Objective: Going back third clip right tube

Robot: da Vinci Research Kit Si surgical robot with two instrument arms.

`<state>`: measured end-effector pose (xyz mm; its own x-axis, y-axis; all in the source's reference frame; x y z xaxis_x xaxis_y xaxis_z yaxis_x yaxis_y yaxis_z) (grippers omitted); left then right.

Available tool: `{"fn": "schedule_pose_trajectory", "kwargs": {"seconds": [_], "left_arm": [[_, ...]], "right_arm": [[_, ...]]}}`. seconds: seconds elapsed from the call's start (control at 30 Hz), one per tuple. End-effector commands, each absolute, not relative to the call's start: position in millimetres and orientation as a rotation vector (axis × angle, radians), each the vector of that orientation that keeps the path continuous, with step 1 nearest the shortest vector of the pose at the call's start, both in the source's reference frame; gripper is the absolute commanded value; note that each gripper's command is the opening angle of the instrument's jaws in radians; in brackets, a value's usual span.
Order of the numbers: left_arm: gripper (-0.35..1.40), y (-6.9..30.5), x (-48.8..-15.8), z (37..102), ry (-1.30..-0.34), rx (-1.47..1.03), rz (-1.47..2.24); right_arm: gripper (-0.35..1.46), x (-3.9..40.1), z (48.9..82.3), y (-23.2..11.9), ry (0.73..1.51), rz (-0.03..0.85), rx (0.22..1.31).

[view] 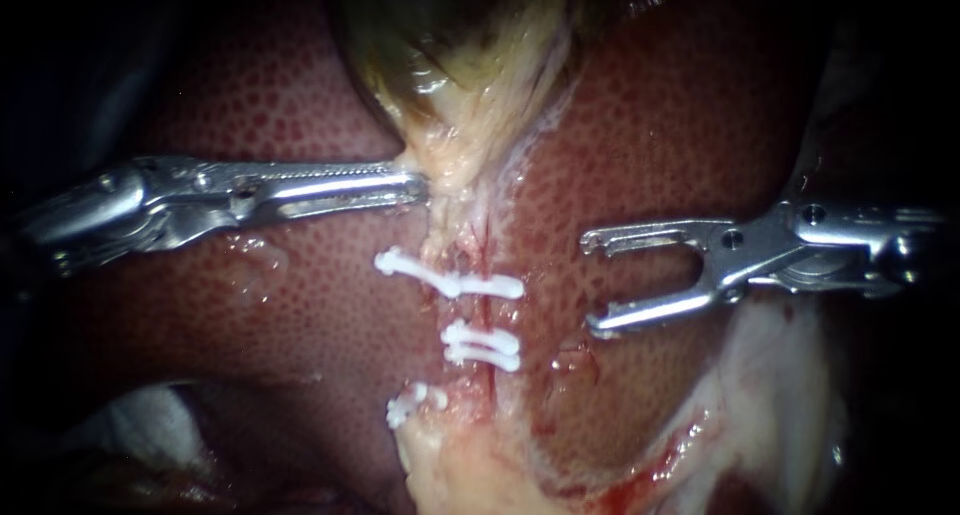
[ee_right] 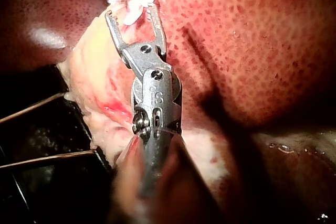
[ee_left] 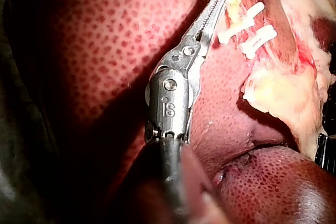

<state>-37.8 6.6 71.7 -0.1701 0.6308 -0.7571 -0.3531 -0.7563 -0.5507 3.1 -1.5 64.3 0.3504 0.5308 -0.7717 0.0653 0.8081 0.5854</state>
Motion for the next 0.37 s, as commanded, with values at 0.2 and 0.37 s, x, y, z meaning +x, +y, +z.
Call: {"fn": "schedule_pose_trajectory", "kwargs": {"seconds": [0.2,0.37], "left_arm": [[-0.35,6.5,-37.7,71.7,-0.332,-1.456,1.981],[-0.35,6.5,-37.7,71.7,-0.333,-1.457,1.981]], "right_arm": [[0.50,3.1,64.3,-1.5,1.190,0.325,0.587],[0.50,3.0,64.3,-1.5,1.190,0.325,0.587]]}}
